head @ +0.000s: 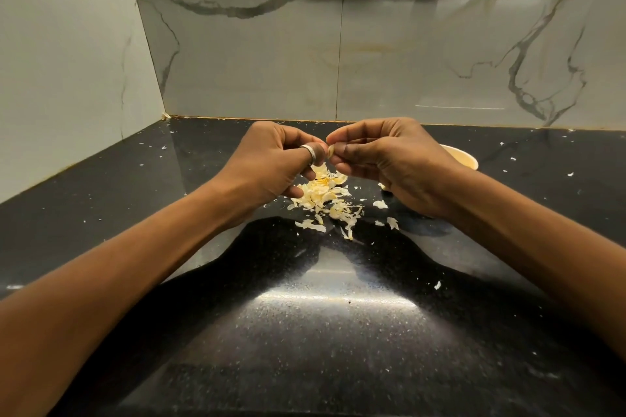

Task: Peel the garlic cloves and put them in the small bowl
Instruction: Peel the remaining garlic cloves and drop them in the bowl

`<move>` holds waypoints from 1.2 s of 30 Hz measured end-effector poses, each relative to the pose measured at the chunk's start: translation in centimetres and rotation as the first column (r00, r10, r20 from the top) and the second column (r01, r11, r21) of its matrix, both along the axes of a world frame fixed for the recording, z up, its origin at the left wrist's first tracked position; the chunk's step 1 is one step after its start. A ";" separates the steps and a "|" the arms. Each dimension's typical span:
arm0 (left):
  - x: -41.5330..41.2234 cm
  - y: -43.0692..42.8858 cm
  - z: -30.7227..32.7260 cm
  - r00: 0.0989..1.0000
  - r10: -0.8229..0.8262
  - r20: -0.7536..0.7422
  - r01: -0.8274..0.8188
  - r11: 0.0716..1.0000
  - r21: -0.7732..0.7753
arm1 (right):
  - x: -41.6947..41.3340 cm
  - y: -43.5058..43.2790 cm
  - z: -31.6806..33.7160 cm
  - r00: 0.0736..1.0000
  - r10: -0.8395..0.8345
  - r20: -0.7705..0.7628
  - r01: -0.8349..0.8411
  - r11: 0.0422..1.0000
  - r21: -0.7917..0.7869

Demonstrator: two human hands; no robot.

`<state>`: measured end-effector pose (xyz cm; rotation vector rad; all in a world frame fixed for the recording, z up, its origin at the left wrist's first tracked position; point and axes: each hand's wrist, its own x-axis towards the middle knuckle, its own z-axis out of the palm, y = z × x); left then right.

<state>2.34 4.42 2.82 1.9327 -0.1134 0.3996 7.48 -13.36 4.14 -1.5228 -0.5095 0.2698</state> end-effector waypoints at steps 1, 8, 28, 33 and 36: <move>0.0 0.0 0.0 1.000 -0.001 0.008 0.001 1.000 0.013 | 0.0 0.0 -0.1 1.000 0.001 0.007 -0.001 1.000 -0.005; 0.1 0.0 -0.4 0.996 0.035 0.078 -0.045 0.990 0.133 | 0.1 0.1 -0.3 1.000 -0.005 0.028 0.005 1.000 -0.023; 0.2 0.2 -0.4 0.996 -0.007 0.088 -0.007 0.988 0.155 | -0.1 0.2 -0.5 0.994 -0.022 0.111 0.027 0.999 -0.037; 0.4 0.4 -0.4 0.989 -0.022 0.149 -0.010 0.978 0.208 | -0.1 0.1 -0.2 0.997 -0.018 0.076 0.017 1.000 0.009; 0.5 0.5 -0.4 0.986 -0.027 0.164 -0.011 0.974 0.226 | 0.0 0.0 -0.2 0.995 -0.016 0.102 0.017 1.000 -0.010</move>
